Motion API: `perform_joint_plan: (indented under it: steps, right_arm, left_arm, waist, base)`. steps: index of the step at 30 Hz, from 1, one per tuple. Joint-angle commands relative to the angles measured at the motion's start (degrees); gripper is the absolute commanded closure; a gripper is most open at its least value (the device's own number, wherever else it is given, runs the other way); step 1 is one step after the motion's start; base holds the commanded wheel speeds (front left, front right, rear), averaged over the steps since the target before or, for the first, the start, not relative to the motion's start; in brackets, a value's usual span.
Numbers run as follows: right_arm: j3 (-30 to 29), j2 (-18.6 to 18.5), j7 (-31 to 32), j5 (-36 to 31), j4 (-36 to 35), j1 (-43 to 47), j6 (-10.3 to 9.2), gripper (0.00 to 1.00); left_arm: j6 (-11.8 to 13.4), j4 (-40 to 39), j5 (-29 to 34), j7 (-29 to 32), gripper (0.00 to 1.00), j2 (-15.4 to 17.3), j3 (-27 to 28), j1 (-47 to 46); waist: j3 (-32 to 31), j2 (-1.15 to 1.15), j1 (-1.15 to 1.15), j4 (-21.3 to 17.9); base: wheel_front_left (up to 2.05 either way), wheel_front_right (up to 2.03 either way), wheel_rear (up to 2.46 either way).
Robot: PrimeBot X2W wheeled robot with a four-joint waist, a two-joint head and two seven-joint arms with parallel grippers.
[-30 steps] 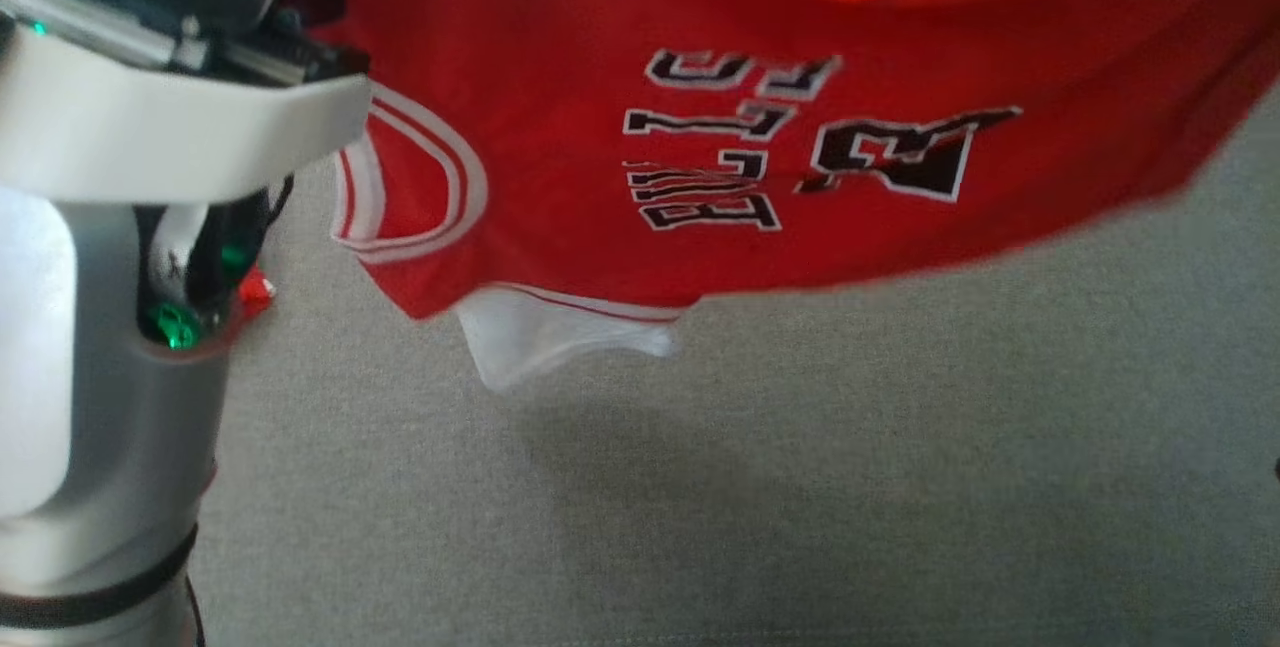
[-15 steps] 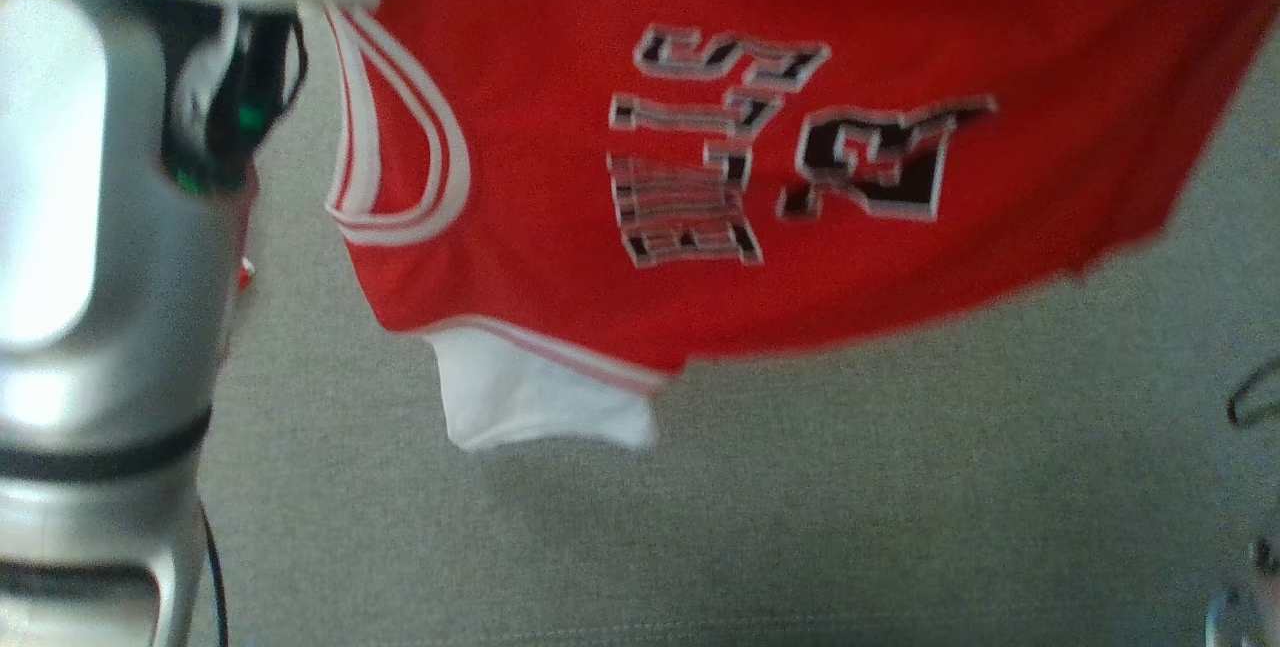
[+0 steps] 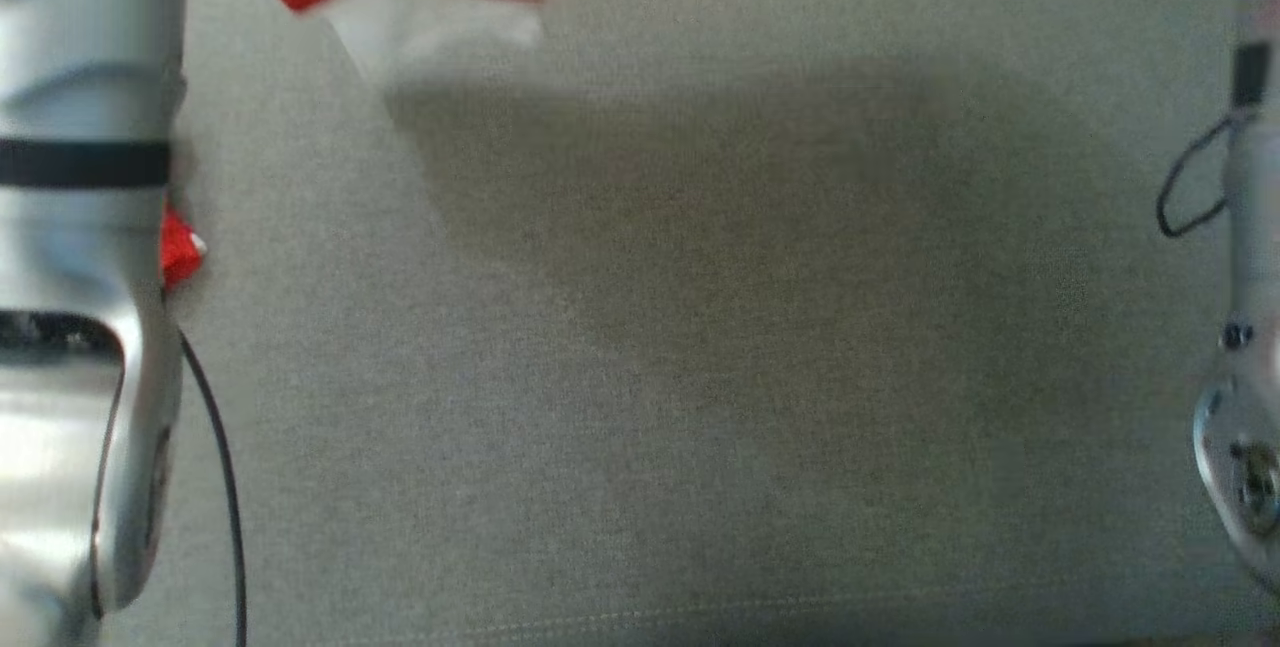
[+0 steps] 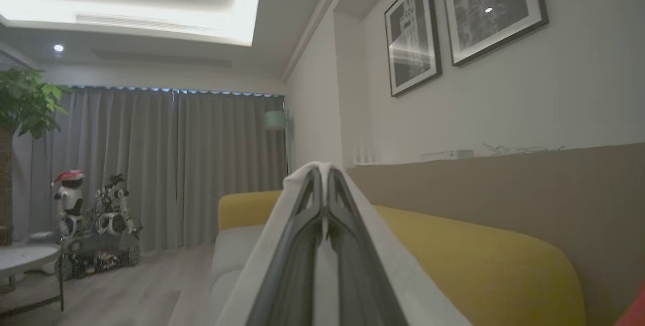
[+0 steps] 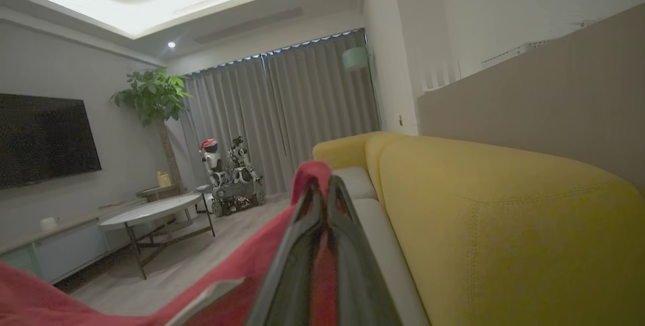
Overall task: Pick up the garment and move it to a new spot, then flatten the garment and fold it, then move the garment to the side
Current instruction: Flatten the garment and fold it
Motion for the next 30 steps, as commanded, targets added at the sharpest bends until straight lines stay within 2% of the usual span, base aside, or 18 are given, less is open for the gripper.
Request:
perform_joint_plan:
  steps: [1,5,6,11,18,23,30]
  right_arm:
    - [2.2,2.0,-1.3,-1.0,1.9,-3.7,-0.04,1.0]
    - [5.8,3.2,-3.8,-3.2,13.0,-6.7,-0.04,1.0]
    - [5.8,3.2,-3.8,-3.2,13.0,-6.7,-0.04,1.0]
    - [9.3,4.1,-5.6,-5.1,24.0,-8.1,-0.04,1.0]
    - [11.4,4.5,-8.6,-5.3,32.6,-7.6,-0.04,1.0]
    - [13.7,4.6,-12.7,-3.4,33.6,-3.9,-0.04,1.0]
    - [16.2,4.1,-17.0,2.2,29.6,8.6,-0.04,1.0]
  left_arm:
    - [0.3,1.9,-0.2,-0.4,1.0,1.3,1.0,-2.0]
    - [0.1,11.3,-1.4,-0.7,1.0,0.2,1.4,-1.4]
    - [0.1,11.3,-1.4,-0.7,1.0,0.2,1.4,-1.4]
    - [0.1,20.7,-3.2,-0.9,1.0,-1.1,2.1,1.3]
    - [-0.4,26.8,-4.8,-1.1,1.0,-2.1,2.8,3.9]
    - [-0.7,23.7,-4.5,-1.2,1.0,-1.6,3.3,8.6]
    - [-0.9,10.9,-3.0,-1.2,1.0,0.2,5.8,26.0]
  waist:
    - [2.2,0.0,0.0,0.2]
    - [5.5,0.0,0.0,0.9]
    - [5.5,0.0,0.0,0.9]
    - [8.8,0.0,0.0,1.8]
    - [11.9,0.0,0.0,3.0]
    - [12.4,0.0,0.0,3.1]
    - [8.8,0.0,0.0,2.7]
  base:
    - [0.0,0.0,0.0]
    - [0.0,0.0,0.0]
    - [0.0,0.0,0.0]
    - [0.0,0.0,0.0]
    - [0.0,0.0,0.0]
    - [0.0,0.0,0.0]
    - [0.0,0.0,0.0]
